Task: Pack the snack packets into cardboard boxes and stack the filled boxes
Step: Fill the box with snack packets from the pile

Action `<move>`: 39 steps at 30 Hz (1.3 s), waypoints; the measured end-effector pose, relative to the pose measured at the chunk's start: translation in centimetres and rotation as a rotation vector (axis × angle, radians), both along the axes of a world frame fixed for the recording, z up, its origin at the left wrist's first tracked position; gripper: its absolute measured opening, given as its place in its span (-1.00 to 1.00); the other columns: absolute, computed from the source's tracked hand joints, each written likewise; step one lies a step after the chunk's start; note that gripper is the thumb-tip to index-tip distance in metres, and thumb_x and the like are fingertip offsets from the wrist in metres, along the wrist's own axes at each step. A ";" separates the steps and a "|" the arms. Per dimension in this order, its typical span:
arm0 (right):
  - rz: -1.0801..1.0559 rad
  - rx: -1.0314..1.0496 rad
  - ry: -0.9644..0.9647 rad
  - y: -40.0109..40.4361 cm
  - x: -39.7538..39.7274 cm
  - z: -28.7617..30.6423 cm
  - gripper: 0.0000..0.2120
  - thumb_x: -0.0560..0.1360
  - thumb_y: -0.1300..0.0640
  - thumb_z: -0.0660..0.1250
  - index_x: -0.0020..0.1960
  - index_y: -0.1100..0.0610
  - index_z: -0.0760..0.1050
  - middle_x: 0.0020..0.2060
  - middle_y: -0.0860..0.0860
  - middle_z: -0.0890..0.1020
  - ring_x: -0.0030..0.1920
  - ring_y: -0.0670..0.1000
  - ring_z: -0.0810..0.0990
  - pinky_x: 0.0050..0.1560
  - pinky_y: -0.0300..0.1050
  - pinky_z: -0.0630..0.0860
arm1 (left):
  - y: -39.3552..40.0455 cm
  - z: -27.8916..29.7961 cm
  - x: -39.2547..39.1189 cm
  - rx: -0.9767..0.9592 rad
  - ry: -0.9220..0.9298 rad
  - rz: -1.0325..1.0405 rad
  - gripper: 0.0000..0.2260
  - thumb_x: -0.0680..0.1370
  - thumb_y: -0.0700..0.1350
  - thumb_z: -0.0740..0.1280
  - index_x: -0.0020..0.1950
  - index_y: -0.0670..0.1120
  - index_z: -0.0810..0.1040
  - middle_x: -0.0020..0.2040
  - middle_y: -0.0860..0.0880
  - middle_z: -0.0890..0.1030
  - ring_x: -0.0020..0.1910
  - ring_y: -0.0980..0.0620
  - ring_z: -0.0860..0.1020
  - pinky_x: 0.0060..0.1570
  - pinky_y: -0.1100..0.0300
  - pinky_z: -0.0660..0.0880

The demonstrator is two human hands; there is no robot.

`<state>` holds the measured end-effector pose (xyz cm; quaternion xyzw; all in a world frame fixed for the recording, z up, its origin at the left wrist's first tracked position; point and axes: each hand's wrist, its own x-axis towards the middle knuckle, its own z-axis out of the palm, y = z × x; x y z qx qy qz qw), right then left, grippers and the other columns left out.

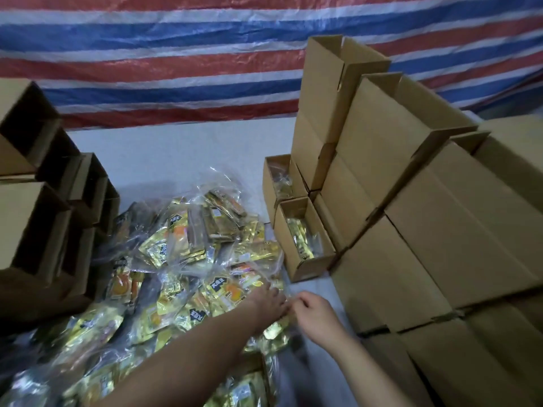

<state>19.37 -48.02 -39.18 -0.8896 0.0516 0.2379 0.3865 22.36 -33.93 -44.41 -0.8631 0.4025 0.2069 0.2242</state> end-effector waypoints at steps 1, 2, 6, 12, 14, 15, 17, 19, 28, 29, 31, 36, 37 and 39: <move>-0.001 0.000 0.002 -0.3 0.1 -0.2 -0.77 0.61 0.15 0.18 -0.03 0.19 0.60 -0.07 0.04 0.66 -0.04 0.00 0.58 -0.05 -0.16 0.45 | -0.1 -0.4 -0.1 0.006 -0.015 -0.007 -0.27 0.52 0.01 0.44 0.56 -0.16 0.16 0.43 -0.21 0.36 0.38 -0.20 0.37 0.46 -0.16 0.21; 0.000 -0.004 0.002 -0.5 0.2 -0.3 -0.77 0.61 0.15 0.19 -0.01 0.17 0.62 -0.07 0.02 0.67 -0.06 -0.04 0.58 -0.09 -0.25 0.44 | -0.2 -0.5 -0.1 -0.002 -0.022 -0.014 -0.27 0.52 0.02 0.43 0.56 -0.17 0.15 0.42 -0.21 0.37 0.38 -0.21 0.36 0.48 -0.15 0.18; -0.094 0.021 -0.050 -0.9 0.7 -0.1 -0.79 0.59 0.19 0.22 -0.08 0.16 0.63 -0.15 0.01 0.68 -0.11 -0.03 0.60 -0.06 -0.22 0.51 | 1.0 1.3 0.4 -0.186 0.033 0.087 -0.39 0.52 0.05 0.38 0.47 -0.13 0.25 0.36 -0.20 0.40 0.34 -0.19 0.36 0.43 -0.09 0.23; -0.435 0.214 -0.195 -0.9 1.3 1.4 -0.84 0.64 0.05 0.23 -0.04 -0.06 0.57 -0.07 -0.13 0.65 -0.01 -0.06 0.60 -0.15 -0.31 0.41 | 3.8 6.8 0.4 -0.789 0.121 0.573 -0.30 0.34 0.16 0.48 0.37 -0.07 0.34 0.20 -0.06 0.43 0.18 -0.07 0.45 0.23 0.07 0.43; -0.513 0.337 -0.164 0.0 1.6 2.4 -0.74 0.67 -0.02 0.17 0.18 0.05 0.58 0.08 -0.04 0.64 0.13 0.01 0.59 0.05 -0.12 0.49 | 5.3 9.3 0.3 -0.939 0.134 0.736 -0.32 0.34 0.14 0.47 0.39 -0.02 0.35 0.19 0.03 0.44 0.16 0.01 0.47 0.18 0.13 0.49; -0.530 0.383 -0.144 0.5 1.8 2.9 -0.67 0.68 -0.04 0.14 0.27 0.11 0.55 0.14 0.01 0.62 0.18 0.05 0.58 0.16 -0.02 0.49 | 6.0 10.5 0.1 -1.007 0.141 0.795 -0.38 0.34 0.12 0.46 0.35 0.03 0.38 0.15 0.09 0.47 0.12 0.06 0.48 0.14 0.18 0.50; -0.515 0.414 -0.150 1.8 2.1 4.1 -0.58 0.68 -0.09 0.10 0.36 0.14 0.50 0.23 0.04 0.59 0.25 0.08 0.54 0.28 0.04 0.44 | 7.7 12.7 -0.3 -1.138 0.151 0.891 -0.55 0.35 0.06 0.45 0.20 0.17 0.42 -0.02 0.25 0.50 -0.04 0.15 0.53 -0.03 0.31 0.53; -0.517 0.395 -0.182 2.9 2.1 5.2 -0.55 0.68 -0.14 0.09 0.41 0.08 0.44 0.30 0.00 0.52 0.29 0.06 0.48 0.25 -0.04 0.36 | 9.1 14.3 -1.2 -1.244 0.200 0.995 -0.55 0.42 0.01 0.42 0.28 0.17 0.40 -0.08 0.33 0.48 -0.14 0.25 0.55 -0.20 0.43 0.49; -0.223 0.633 0.093 11.1 -1.2 10.2 -0.28 0.33 -0.49 0.16 0.38 -0.16 0.40 0.33 -0.02 0.50 0.34 0.12 0.48 0.37 0.30 0.40 | 11.9 17.6 -5.0 -1.764 0.383 1.492 -0.64 0.64 0.19 0.20 0.18 -0.06 0.55 -0.15 0.20 0.61 -0.24 0.28 0.62 -0.22 0.36 0.52; -0.172 0.660 0.126 11.8 -1.5 10.8 -0.18 0.29 -0.52 0.21 0.45 -0.15 0.36 0.35 -0.02 0.50 0.36 0.12 0.47 0.37 0.29 0.40 | 11.8 17.8 -5.6 -1.777 0.375 1.471 -0.66 0.63 0.22 0.18 0.17 0.02 0.56 -0.09 0.27 0.57 -0.18 0.38 0.59 -0.18 0.43 0.47; -0.105 0.750 0.169 12.9 -1.8 11.6 -0.06 0.22 -0.52 0.34 0.50 -0.14 0.32 0.38 -0.03 0.51 0.37 0.09 0.48 0.39 0.23 0.41 | 11.7 18.3 -6.5 -1.779 0.359 1.415 -0.62 0.60 0.34 0.12 0.27 0.19 0.51 0.09 0.35 0.54 -0.02 0.55 0.48 -0.01 0.49 0.39; -0.070 0.943 0.224 14.2 -3.0 12.8 -0.24 0.12 -0.32 0.59 0.25 -0.12 0.50 0.04 -0.13 0.72 0.06 -0.10 0.69 -0.10 -0.15 0.65 | 11.3 19.2 -8.1 -1.917 0.509 1.404 -0.46 0.64 0.32 -0.09 0.44 0.09 0.40 0.32 0.21 0.44 0.29 0.27 0.39 0.35 0.25 0.27; -0.100 0.959 0.239 14.4 -3.1 12.6 -0.26 0.15 -0.26 0.60 0.27 -0.08 0.51 0.06 -0.05 0.72 0.08 0.00 0.70 -0.11 -0.08 0.66 | 11.2 19.4 -8.5 -1.919 0.541 1.431 -0.56 0.69 0.23 -0.10 0.30 0.10 0.46 0.18 0.19 0.53 0.23 0.17 0.45 0.29 0.19 0.33; -0.162 0.986 0.268 14.4 -3.5 12.5 -0.29 0.24 -0.15 0.59 0.33 0.02 0.51 0.12 0.09 0.70 0.14 0.15 0.67 -0.06 0.03 0.65 | 10.9 19.8 -9.1 -1.806 0.458 1.414 -0.57 0.71 0.07 -0.07 0.20 -0.06 0.54 0.13 0.03 0.62 0.20 0.00 0.53 0.27 0.08 0.42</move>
